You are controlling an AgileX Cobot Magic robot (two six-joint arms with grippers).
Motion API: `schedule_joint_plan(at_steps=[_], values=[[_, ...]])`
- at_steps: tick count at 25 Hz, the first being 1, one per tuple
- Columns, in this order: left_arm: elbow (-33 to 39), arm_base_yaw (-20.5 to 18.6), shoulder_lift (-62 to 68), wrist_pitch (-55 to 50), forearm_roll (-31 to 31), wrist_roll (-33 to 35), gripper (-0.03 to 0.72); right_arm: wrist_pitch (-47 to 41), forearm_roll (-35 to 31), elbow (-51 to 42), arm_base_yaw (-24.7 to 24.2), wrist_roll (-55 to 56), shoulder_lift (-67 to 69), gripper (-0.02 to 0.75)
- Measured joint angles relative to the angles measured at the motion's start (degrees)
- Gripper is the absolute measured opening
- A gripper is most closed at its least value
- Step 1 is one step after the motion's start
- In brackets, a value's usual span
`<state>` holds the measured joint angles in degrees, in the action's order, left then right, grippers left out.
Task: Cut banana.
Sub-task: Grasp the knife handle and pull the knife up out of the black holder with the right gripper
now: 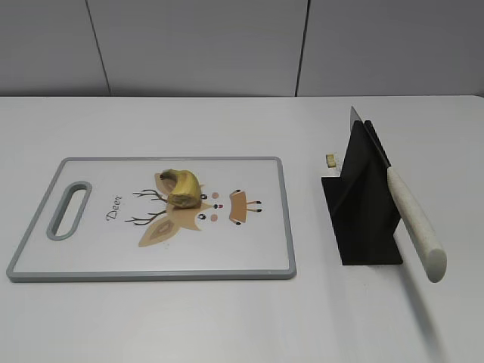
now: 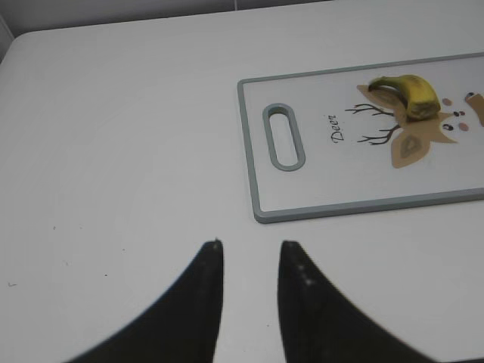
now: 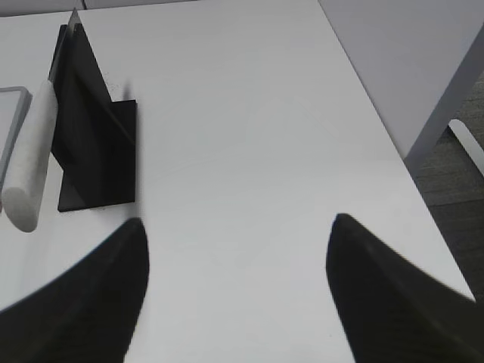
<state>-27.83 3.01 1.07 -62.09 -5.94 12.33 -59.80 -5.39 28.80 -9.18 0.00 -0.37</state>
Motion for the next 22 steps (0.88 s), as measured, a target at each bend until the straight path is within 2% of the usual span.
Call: schedule_joint_plan(at_steps=[7, 9, 15, 18, 22], values=[[0.00, 0.00, 0.00, 0.00, -0.13, 0.00, 0.284, -3.86, -0.05, 2.98, 0.00, -0.62, 5.30, 0.565], [0.00, 0.00, 0.00, 0.00, -0.42, 0.00, 0.338, -5.40, -0.05, 5.10, 0.00, -0.98, 8.37, 0.565], [0.00, 0.00, 0.00, 0.00, -0.93, 0.00, 0.614, -8.60, -0.60, 10.24, 0.00, -1.36, 14.88, 0.565], [0.00, 0.00, 0.00, 0.00, -0.97, 0.00, 0.643, -9.51, -2.84, 11.26, 0.17, -2.45, 16.02, 0.565], [0.00, 0.00, 0.00, 0.00, -0.97, 0.00, 0.631, -9.78, -4.72, 11.31, 2.20, -2.69, 16.68, 0.565]])
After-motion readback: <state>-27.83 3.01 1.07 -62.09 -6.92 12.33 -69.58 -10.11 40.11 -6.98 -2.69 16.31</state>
